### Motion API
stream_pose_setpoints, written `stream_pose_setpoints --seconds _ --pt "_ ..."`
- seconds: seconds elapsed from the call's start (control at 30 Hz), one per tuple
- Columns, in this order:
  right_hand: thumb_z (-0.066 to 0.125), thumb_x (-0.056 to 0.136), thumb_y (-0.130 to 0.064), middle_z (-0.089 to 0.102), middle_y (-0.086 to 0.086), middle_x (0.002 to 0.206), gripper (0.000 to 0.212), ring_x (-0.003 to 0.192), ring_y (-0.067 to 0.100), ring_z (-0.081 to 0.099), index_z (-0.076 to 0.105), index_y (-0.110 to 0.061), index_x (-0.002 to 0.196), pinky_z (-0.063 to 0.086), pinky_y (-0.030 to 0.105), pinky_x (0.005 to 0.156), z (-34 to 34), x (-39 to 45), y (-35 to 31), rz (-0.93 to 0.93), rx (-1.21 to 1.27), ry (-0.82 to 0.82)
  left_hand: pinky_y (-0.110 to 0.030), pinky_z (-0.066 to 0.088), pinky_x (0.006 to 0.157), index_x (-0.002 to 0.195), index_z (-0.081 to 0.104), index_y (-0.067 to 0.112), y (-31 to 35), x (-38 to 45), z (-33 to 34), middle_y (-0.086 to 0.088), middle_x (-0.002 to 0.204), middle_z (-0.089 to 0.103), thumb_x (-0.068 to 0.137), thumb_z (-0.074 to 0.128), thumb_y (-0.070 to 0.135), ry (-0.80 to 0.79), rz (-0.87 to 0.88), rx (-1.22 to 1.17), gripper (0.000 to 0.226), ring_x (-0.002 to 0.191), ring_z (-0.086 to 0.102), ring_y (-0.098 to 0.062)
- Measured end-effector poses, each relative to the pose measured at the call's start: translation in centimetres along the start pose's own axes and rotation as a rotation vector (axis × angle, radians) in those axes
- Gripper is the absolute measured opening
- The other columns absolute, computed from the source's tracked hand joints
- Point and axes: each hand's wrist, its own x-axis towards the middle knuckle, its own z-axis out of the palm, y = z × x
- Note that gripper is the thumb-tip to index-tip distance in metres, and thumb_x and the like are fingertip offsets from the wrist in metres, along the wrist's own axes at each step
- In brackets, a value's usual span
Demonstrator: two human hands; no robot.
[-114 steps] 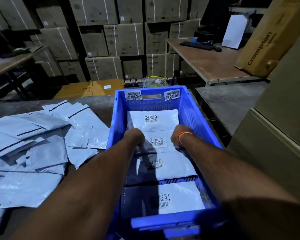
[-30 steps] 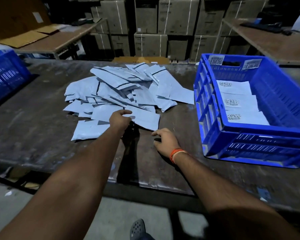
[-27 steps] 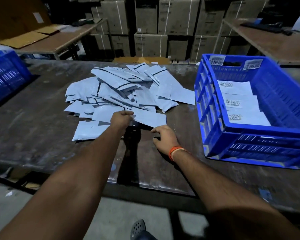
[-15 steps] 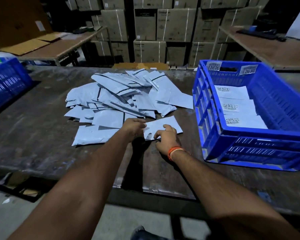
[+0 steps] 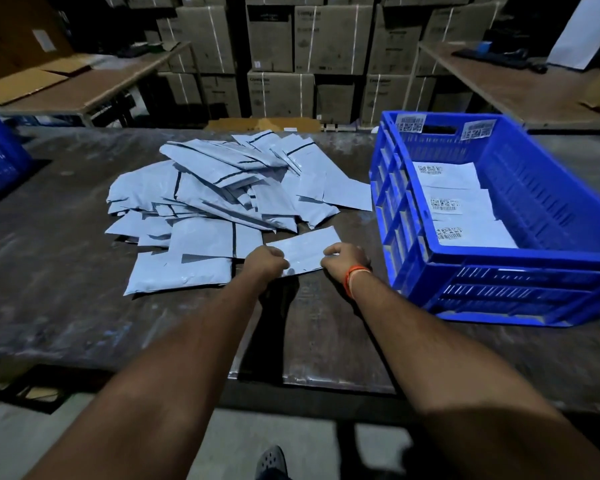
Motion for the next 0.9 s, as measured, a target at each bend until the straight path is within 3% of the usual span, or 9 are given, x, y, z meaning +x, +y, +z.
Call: stream_pose_setpoints --seconds 0.07,0.2,0.37,0.5,0.63,0.7,0.77,0.83,0.9 --pt "0.069 0.072 -0.022 0.073 0.003 0.107 0.022 0.098 0.023 0.068 0.078 -0.023 0.092 0.053 0.026 0.089 0.2 0.4 -0.2 0.013 0.121 0.017 -0.037 0.053 0.075 0.077 0.07 0.013 0.0 -0.1 0.3 -0.007 0.076 0.057 0.075 0.071 0.015 -0.026 0.041 0.09 0.003 0.08 0.065 -0.03" --pt "0.068 0.079 -0.011 0.073 0.008 0.105 0.021 0.096 0.024 0.069 0.079 -0.012 0.097 0.053 0.027 0.09 -0.3 0.4 -1.0 -0.038 0.258 0.241 -0.031 0.043 0.069 0.072 0.069 0.006 -0.3 0.2 0.8 -0.006 0.07 0.056 0.077 0.071 0.032 -0.066 0.043 -0.003 0.027 0.07 0.057 -0.022" --pt "0.06 0.076 -0.011 0.063 0.001 0.096 0.025 0.091 0.023 0.058 0.078 -0.015 0.094 0.05 0.033 0.083 -1.3 -3.7 -3.8 -0.608 0.127 0.523 -0.028 0.04 0.06 0.103 0.067 0.012 1.7 -1.3 -0.1 -0.004 0.078 0.053 0.097 0.046 0.066 -0.237 -0.19 -0.541 0.058 0.063 0.049 -0.02" --pt "0.061 0.076 -0.013 0.062 -0.003 0.098 0.022 0.093 0.017 0.06 0.076 -0.017 0.092 0.042 0.032 0.079 0.0 -8.1 -3.7 -0.841 0.041 0.442 -0.03 0.053 0.058 0.112 0.061 0.014 2.9 -3.1 -2.7 -0.008 0.08 0.066 0.094 0.022 0.079 -0.36 -0.252 -0.957 0.078 0.058 0.063 -0.022" --pt "0.054 0.074 -0.009 0.06 -0.003 0.092 0.02 0.084 0.016 0.061 0.071 -0.014 0.083 0.052 0.035 0.072 2.2 -10.4 -1.6 -0.813 0.115 0.254 -0.051 0.055 0.082 0.135 0.054 0.015 0.9 -3.1 -4.3 -0.02 0.122 0.068 0.085 0.021 0.089 -0.416 -0.241 -1.069 0.095 0.096 0.07 -0.036" --pt "0.052 0.067 -0.002 0.061 -0.002 0.086 0.022 0.081 0.013 0.061 0.069 -0.014 0.073 0.052 0.033 0.074 2.9 -11.1 -0.2 -0.794 0.178 0.152 -0.045 0.052 0.078 0.135 0.055 0.014 -0.4 -3.2 -4.3 -0.019 0.119 0.067 0.085 0.024 0.088 -0.372 -0.278 -1.006 0.095 0.092 0.068 -0.035" --pt "0.05 0.064 0.0 0.062 -0.001 0.083 0.022 0.083 0.013 0.062 0.066 -0.015 0.065 0.051 0.032 0.077 3.2 -11.2 1.2 -0.765 0.207 0.129 -0.031 0.048 0.062 0.131 0.056 0.011 -1.2 -3.8 -3.7 -0.015 0.1 0.067 0.091 0.031 0.081 -0.319 -0.274 -0.869 0.084 0.072 0.065 -0.027" --pt "0.048 0.065 -0.007 0.062 -0.002 0.085 0.02 0.087 0.018 0.061 0.065 -0.018 0.066 0.049 0.03 0.082 3.0 -10.6 2.4 -0.709 0.173 0.214 -0.027 0.045 0.06 0.114 0.062 0.016 -1.4 -4.7 -2.8 -0.006 0.082 0.065 0.098 0.042 0.064 -0.226 -0.259 -0.739 0.053 0.065 0.061 -0.021" --pt "0.046 0.068 -0.017 0.062 -0.004 0.094 0.023 0.092 0.022 0.057 0.067 -0.022 0.076 0.047 0.03 0.087 2.5 -9.4 3.6 -0.612 0.069 0.319 -0.028 0.046 0.067 0.112 0.066 0.018 -2.6 -4.4 -1.6 -0.003 0.088 0.063 0.099 0.058 0.045 -0.11 -0.176 -0.563 0.03 0.074 0.058 -0.018"
